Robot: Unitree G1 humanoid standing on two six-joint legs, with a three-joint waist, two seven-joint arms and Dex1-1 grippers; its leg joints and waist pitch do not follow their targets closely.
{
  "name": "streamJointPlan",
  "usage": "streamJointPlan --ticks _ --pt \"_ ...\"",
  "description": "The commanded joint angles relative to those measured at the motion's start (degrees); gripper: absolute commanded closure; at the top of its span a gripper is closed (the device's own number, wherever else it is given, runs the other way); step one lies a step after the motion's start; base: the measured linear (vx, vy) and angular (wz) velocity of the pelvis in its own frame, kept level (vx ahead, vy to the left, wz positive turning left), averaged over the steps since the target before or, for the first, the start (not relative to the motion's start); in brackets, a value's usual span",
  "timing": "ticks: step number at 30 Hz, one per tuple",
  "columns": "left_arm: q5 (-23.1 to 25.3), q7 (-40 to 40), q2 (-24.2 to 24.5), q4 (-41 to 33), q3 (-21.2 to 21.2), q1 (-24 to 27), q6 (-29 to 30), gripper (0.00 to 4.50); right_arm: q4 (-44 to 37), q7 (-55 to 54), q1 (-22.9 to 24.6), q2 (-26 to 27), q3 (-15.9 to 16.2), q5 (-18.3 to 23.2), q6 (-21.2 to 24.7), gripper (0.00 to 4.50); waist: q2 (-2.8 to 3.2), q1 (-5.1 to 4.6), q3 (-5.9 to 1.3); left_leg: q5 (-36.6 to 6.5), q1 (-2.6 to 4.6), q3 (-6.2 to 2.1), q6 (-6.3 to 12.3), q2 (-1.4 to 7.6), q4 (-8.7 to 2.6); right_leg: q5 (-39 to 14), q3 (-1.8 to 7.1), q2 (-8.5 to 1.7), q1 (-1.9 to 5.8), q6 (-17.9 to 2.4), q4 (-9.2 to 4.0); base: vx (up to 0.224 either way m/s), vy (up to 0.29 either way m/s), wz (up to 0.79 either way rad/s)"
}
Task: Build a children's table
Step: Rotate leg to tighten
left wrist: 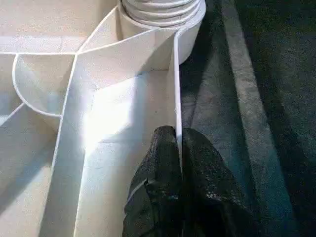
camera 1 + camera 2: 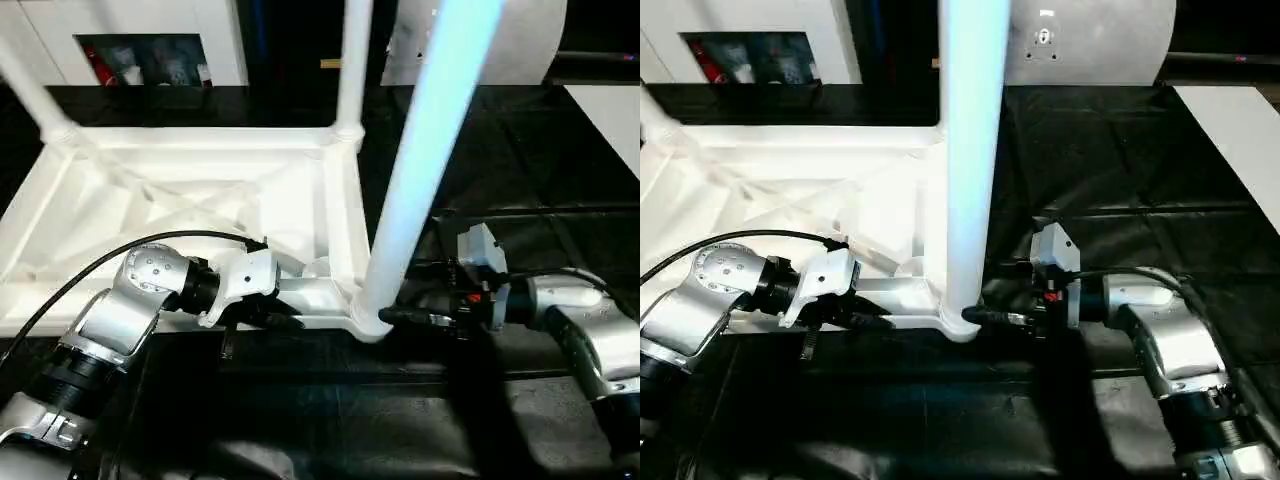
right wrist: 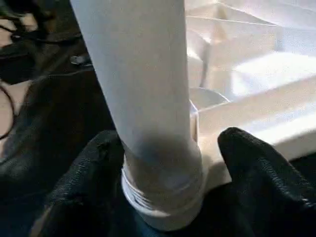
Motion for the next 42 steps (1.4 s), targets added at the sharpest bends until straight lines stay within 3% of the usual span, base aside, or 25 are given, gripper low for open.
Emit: streamJointPlan --ticks 1,9,10,17,18,21,25,27,28,30,32,33,34,35,36,37,38,41,42 --pt "0.21 -3.97 -0.01 0.07 -3.38 -0.53 -1.66 4.50 0.44 2.31 -1.25 -0.59 0.97 1.19 0.26 1.50 -0.41 -0.07 -4.03 5.28 0.66 -1.23 13.76 5.28 -3.44 1.31 3.24 -5.67 3.51 -18.94 -2.55 0.000 0.000 0.00" --pt "0.15 -4.77 -0.37 0.99 -3.73 -1.09 -2.66 4.50 1.95 5.03 -2.77 -0.22 2.22 1.98 2.71 2.13 -0.59 0.77 -4.14 5.96 0.58 -1.15 13.42 5.24 -3.28 0.99 3.20 -5.65 3.49 -18.88 -2.39 0.000 0.000 0.00" --pt "0.09 -4.92 -0.30 1.17 -3.73 -1.13 -2.80 4.50 2.30 5.27 -3.02 -0.23 2.34 2.45 3.80 2.37 -0.64 0.81 -4.13 5.84 0.57 -1.15 13.35 5.22 -3.26 0.72 3.20 -5.66 3.51 -18.78 -2.42 0.000 0.000 0.00" --pt "0.00 -5.07 0.05 1.69 -3.60 -1.04 -2.81 4.50 2.46 5.24 -3.26 0.10 2.68 3.28 6.39 2.54 -0.60 0.87 -4.03 5.13 0.56 -1.13 12.58 5.21 -3.31 -0.21 3.23 -5.69 3.48 -18.55 -2.57 0.000 0.000 0.00" --pt "-0.15 -4.88 -0.05 1.76 -3.47 -0.98 -2.60 4.50 2.33 5.09 -3.22 0.23 2.75 3.47 6.78 2.54 -0.29 0.95 -4.02 5.11 0.55 -1.16 12.44 5.20 -3.30 -0.18 3.23 -5.68 3.48 -18.63 -2.52 0.000 0.000 0.00" --pt "-0.40 -3.56 -0.80 1.60 -3.07 -0.78 -1.82 4.50 1.31 4.53 -2.56 0.57 2.87 4.13 7.96 2.54 -0.47 0.89 -3.98 4.57 0.54 -1.15 12.00 5.20 -3.38 -0.58 3.23 -5.67 3.55 -18.63 -2.65 0.000 0.000 0.00" --pt "0.44 4.91 -5.27 0.41 -1.79 -0.56 3.43 4.50 -4.32 -1.69 1.38 2.96 2.98 4.30 10.98 2.55 -0.48 1.11 -3.61 2.27 0.72 -1.06 10.38 5.47 -3.70 -3.31 3.47 -5.75 3.38 -18.23 -3.22 0.000 0.000 0.00" --pt "0.41 9.09 -8.03 0.25 -0.90 -0.78 6.09 4.50 -5.85 -7.05 2.85 5.02 3.40 1.70 10.65 2.55 -0.53 1.12 -3.43 0.65 0.65 -1.14 9.12 5.38 -3.98 -6.26 3.41 -5.80 3.48 -17.69 -3.58 0.000 0.000 0.00" --pt "0.31 11.80 -10.00 0.12 -0.32 -1.01 7.81 4.50 -6.51 -11.31 3.68 6.88 3.54 -0.08 10.73 2.55 -0.61 0.81 -2.79 -4.35 0.69 -1.26 6.39 5.21 -4.59 -14.82 3.34 -5.81 3.39 -15.87 -4.59 0.000 0.000 0.00" --pt "0.76 16.59 -13.60 -0.02 0.33 -1.71 10.51 4.50 -6.67 -20.48 4.50 11.66 2.87 -2.48 11.83 2.56 -0.43 0.49 -2.34 -8.74 0.94 -1.38 3.27 5.08 -5.02 -23.24 3.53 -6.02 3.25 -13.19 -5.47 0.000 0.000 0.00" --pt "1.15 19.54 -16.08 -0.41 0.60 -2.04 12.56 4.50 -6.26 -26.84 4.37 15.43 1.86 -3.61 12.91 2.56 -0.38 -0.16 -2.26 -10.20 0.71 -1.78 1.21 4.97 -5.53 -26.33 3.44 -5.93 3.33 -11.16 -5.72 0.000 0.000 0.00" --pt "1.62 23.25 -19.21 -0.74 0.95 -2.49 14.97 4.50 -5.33 -34.77 3.72 20.22 0.42 -4.94 14.26 2.57 -0.41 -0.29 -2.29 -10.92 0.75 -1.88 0.90 4.84 -5.61 -27.31 3.41 -5.94 3.31 -10.53 -5.86 0.000 0.000 0.00" --pt "1.96 25.36 -21.01 -1.02 1.16 -2.70 16.54 4.50 -4.93 -39.26 3.30 22.84 -0.35 -5.65 15.00 2.57 -0.55 -1.07 -2.23 -11.33 0.93 -1.79 0.29 4.71 -5.71 -27.98 3.69 -5.85 2.89 -9.78 -6.08 0.000 0.000 0.00" --pt "1.96 25.36 -21.01 -1.02 1.16 -2.70 16.54 4.50 -4.93 -39.26 3.30 22.84 -0.35 -5.65 15.00 2.57 -0.52 -1.09 -2.19 -11.78 0.88 -1.83 0.27 4.59 -5.68 -29.13 3.67 -5.88 2.90 -9.25 -6.22 0.000 0.000 0.00" --pt "2.44 27.39 -22.62 -1.03 1.51 -3.02 17.81 4.50 -4.21 -43.84 2.59 25.66 -1.43 -6.01 15.58 2.57 -0.15 -1.28 -2.22 -12.28 1.14 -1.72 0.49 4.44 -5.60 -29.99 3.81 -5.87 2.77 -8.56 -6.53 0.000 0.000 0.00" --pt "2.66 29.10 -23.93 -0.46 2.00 -3.38 18.11 4.50 -3.14 -46.72 1.80 27.47 -1.88 -6.69 15.29 2.57 -0.25 -1.46 -2.18 -12.24 1.02 -1.68 0.73 4.46 -5.62 -29.73 3.90 -5.87 2.75 -8.42 -6.53 0.000 0.000 0.00" --pt "2.93 31.10 -25.38 0.37 2.52 -3.89 18.49 4.50 -1.53 -49.98 0.67 29.40 -2.05 -7.90 14.97 2.57 0.39 -1.52 -2.20 -12.27 1.12 -1.69 0.89 4.40 -5.61 -29.38 3.87 -5.81 2.62 -8.35 -6.53 0.000 0.000 0.00" --pt "3.77 34.27 -27.61 1.65 2.93 -4.66 18.63 4.50 1.06 -54.17 -1.15 32.74 -1.96 -9.47 13.57 2.57 0.27 -2.17 -2.43 -10.78 0.78 -1.64 1.36 4.47 -5.76 -24.15 3.83 -5.60 2.97 -9.12 -6.24 0.000 0.000 0.00" --pt "3.84 34.47 -27.76 1.75 2.93 -4.71 18.64 4.50 1.24 -54.38 -1.28 33.00 -1.93 -9.55 13.37 2.22 0.48 -2.21 -2.47 -9.88 0.80 -1.36 2.05 4.60 -5.71 -20.95 3.95 -5.57 2.81 -9.91 -6.12 0.000 0.000 0.00"
